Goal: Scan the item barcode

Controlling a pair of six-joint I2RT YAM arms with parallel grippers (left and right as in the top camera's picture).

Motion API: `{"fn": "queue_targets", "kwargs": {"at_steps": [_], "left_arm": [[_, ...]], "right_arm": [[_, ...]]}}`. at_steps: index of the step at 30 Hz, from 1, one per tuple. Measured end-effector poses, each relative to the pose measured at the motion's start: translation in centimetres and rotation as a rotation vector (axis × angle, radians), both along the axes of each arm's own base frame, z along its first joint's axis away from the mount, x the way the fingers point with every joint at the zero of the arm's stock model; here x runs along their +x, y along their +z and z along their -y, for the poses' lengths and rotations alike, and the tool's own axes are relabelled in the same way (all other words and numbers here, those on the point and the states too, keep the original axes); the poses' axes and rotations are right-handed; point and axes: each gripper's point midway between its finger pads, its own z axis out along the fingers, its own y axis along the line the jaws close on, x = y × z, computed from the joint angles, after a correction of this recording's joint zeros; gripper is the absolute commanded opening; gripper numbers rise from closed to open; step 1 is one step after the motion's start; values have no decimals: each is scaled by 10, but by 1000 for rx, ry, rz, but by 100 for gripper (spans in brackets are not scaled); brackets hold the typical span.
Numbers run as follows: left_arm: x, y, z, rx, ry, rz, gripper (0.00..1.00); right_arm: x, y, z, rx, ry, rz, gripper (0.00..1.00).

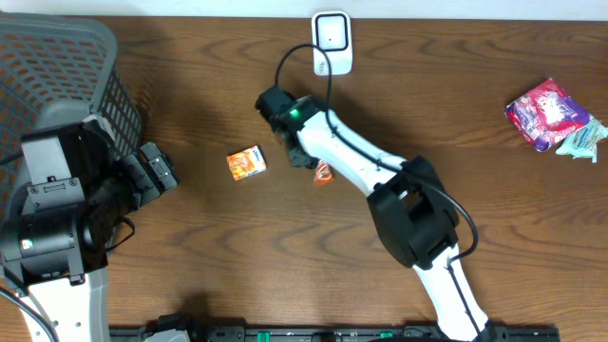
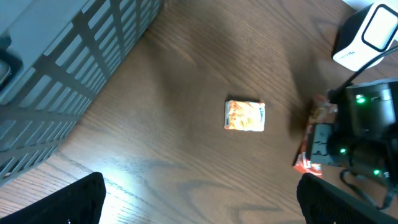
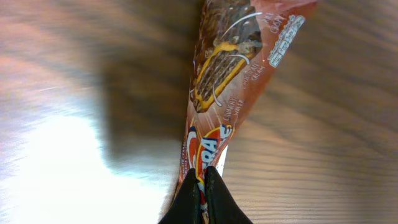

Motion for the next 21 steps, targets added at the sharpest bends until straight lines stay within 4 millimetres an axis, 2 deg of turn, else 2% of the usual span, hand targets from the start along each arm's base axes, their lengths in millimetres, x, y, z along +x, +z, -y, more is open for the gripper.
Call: {"fn": "queue_targets", "kwargs": {"at_steps": [1,5,7,10,14,16,21], "left_arm": [[0,0,0,0,0,0,98],[0,0,0,0,0,0,98],[0,0,0,0,0,0,98],[0,0,0,0,0,0,98],[0,0,0,0,0,0,98],[0,0,0,0,0,0,98],[0,0,0,0,0,0,98]], "right_arm": [[-3,0,-6,11,11,-2,2],[-13,-2,-23,40,29,-11,26],[-17,-2,-26,45,36,-19,32],[-19,-3,-23,36,34,-33,36],[-23,2,-13,13,15,-67,60],[-19,11,-9,9,12,-71,65],[2,41,-10,52,4,-17,68]]}}
